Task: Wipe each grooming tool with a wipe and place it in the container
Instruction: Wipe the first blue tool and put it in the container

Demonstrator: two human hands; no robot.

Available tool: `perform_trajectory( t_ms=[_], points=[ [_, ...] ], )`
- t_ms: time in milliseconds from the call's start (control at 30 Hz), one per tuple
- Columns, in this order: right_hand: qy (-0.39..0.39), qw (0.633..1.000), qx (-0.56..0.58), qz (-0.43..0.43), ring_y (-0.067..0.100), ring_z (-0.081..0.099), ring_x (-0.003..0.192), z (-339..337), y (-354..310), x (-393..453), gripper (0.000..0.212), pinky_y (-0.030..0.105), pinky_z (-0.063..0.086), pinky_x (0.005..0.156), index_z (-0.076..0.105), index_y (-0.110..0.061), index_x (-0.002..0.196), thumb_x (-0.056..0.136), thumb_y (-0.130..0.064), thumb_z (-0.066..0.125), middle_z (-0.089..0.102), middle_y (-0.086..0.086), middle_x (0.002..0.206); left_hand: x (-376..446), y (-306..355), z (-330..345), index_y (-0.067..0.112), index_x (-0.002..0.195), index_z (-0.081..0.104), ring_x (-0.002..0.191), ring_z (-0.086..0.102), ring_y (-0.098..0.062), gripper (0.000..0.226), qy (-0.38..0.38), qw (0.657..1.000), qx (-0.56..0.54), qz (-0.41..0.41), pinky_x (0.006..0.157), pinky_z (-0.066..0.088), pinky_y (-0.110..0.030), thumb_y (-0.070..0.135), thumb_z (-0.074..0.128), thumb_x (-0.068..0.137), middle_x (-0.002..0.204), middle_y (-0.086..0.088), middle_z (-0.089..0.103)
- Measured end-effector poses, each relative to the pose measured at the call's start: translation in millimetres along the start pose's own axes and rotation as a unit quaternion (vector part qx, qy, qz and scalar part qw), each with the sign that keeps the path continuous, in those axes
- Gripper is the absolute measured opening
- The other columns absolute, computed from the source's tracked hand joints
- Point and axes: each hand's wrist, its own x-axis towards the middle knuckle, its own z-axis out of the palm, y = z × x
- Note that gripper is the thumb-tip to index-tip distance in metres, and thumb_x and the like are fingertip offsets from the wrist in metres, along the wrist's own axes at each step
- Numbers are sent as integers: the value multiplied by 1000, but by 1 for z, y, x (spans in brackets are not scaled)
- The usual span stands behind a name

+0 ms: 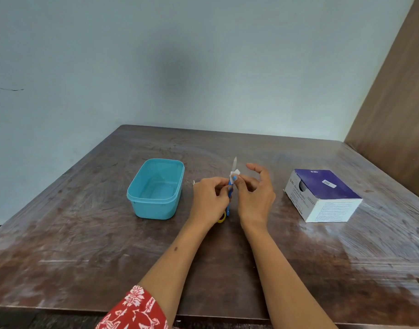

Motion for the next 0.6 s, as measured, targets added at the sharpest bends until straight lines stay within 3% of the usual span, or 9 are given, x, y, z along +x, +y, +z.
perform_trajectory(
  t_ms=[133,267,467,600],
  points=[
    [22,1000,7,-5,-7,62,65,-1,-1,1,31,2,41,62,56,-18,108,83,-3,66,70,0,75,-1,0,-2,10,104,69,81,68,-11,20,-39,999,13,-1,79,58,-33,6,59,87,93,-6,72],
    [87,996,10,-8,-13,58,66,-5,-3,4,33,-1,36,63,54,-17,114,86,-4,64,70,-2,77,-4,4,-2,9,110,67,85,65,-12,24,-93,994,60,23,84,53,-24,8,59,87,100,-8,71],
    [43,999,-3,-24,-2,63,69,0,2,2,32,4,42,64,56,-18,110,83,-6,68,70,-2,74,-6,6,-4,8,104,69,79,66,-13,20,-22,996,67,61,75,54,-21,7,57,88,91,-8,72],
    [34,999,-5,-30,-6,63,68,0,0,1,34,4,42,64,54,-18,112,83,-5,66,68,-7,73,-5,5,-5,9,99,70,77,67,-13,18,-18,996,61,61,74,56,-23,6,57,87,88,-7,72]
  ],
)
